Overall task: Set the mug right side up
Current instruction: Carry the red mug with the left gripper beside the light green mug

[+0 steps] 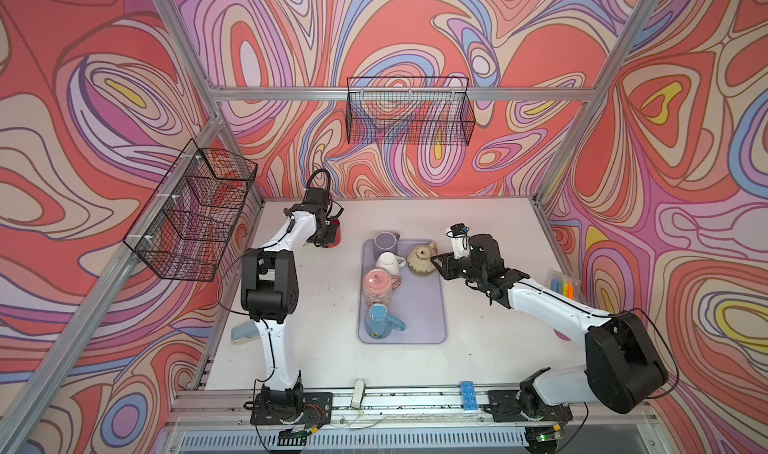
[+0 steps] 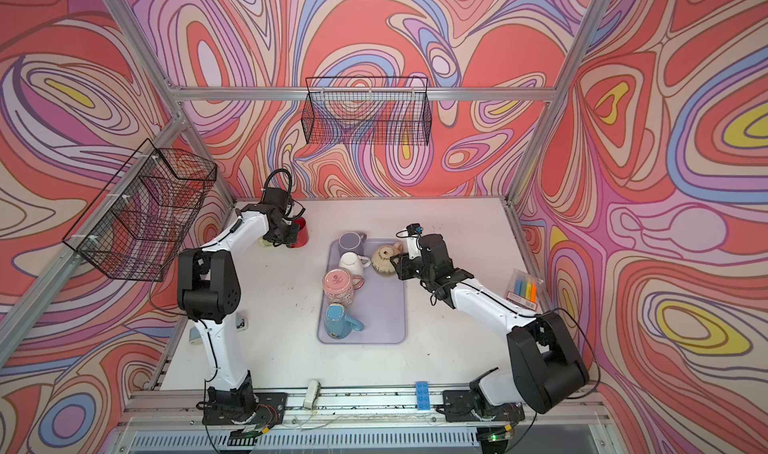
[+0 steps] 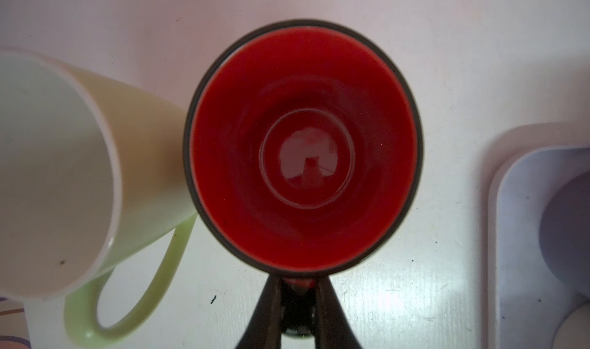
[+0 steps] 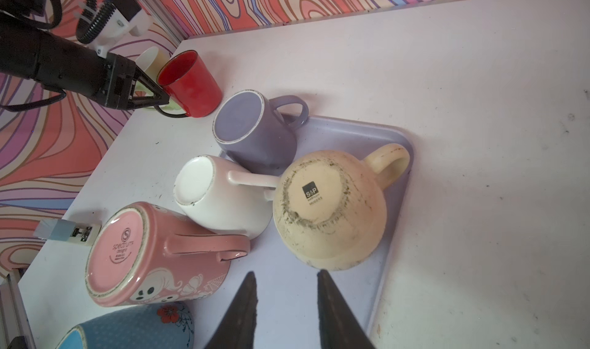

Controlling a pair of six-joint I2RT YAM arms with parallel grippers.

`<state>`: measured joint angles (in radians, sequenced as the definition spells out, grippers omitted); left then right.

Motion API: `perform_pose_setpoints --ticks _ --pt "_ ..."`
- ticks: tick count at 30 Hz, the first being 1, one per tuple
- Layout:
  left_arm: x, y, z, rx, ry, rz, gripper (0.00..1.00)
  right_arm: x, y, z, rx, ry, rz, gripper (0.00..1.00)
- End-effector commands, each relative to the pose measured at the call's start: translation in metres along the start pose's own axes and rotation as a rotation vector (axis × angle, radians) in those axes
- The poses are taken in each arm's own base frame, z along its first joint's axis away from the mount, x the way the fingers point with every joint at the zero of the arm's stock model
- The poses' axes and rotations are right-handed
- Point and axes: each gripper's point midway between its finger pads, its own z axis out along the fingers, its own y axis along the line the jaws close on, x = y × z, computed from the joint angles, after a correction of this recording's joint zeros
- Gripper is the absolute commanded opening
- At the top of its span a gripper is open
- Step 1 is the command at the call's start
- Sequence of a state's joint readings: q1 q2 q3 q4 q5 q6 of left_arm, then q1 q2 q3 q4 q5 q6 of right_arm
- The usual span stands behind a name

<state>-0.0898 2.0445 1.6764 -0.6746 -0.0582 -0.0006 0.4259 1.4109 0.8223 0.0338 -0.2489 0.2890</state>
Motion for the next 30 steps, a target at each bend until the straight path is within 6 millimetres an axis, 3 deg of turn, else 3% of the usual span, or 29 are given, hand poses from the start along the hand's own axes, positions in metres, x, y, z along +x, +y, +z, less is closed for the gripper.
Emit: perform_pose_setpoints --ticks 1,30 --pt "-0.0196 0.0086 -0.0091 -0.02 -0.094 -0.016 0.0 -0.0081 0.0006 -0.0038 0.006 -0.024 -0.014 0.32" --pt "-0.0157 0.0175 -0.0089 -0.065 -0.11 -0.02 0.02 -0.0028 0.0 0.0002 0.001 -0.003 -0.015 0.32"
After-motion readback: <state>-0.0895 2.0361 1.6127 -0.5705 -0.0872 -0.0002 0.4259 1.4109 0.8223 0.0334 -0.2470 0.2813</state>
